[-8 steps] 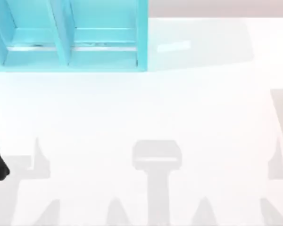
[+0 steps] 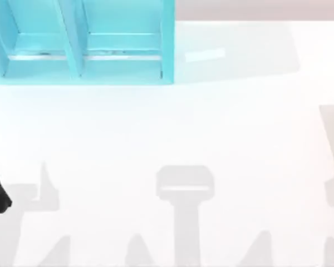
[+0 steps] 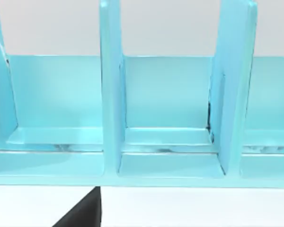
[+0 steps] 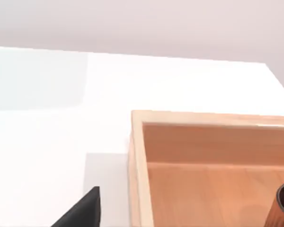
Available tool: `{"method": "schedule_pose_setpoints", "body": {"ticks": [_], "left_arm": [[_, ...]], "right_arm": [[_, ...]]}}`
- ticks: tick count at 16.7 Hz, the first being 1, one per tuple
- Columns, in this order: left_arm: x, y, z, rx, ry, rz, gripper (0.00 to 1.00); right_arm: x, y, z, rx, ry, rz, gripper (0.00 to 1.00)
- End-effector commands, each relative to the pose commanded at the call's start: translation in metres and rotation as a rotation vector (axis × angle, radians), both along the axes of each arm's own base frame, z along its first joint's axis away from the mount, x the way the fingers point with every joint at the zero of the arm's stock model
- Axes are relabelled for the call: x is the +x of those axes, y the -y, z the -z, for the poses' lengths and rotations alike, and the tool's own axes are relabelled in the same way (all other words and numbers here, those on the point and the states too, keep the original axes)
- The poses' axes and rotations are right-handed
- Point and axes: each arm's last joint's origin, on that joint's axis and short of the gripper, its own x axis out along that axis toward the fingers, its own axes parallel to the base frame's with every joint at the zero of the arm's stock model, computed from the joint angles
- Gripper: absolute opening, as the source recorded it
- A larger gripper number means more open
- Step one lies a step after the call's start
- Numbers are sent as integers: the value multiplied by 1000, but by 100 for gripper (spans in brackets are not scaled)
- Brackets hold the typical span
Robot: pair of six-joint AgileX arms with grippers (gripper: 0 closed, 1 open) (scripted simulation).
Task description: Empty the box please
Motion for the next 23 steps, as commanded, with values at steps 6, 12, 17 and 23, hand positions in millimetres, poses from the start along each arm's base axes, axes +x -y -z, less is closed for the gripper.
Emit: {"method": "schedule_pose_setpoints", "body": {"ticks": [6,12,17,23], "left_arm": [[0,0,0,0,0,0,100],[0,0,0,0,0,0,100],[0,0,0,0,0,0,100],[0,0,0,0,0,0,100]], "right_arm": [[50,29,-48,-21,-566,70,100],[122,83,-41,76,-1116,45,100],[145,122,-39,154,-1322,10,100],[147,126,-39,160,-1340,3,100]]}}
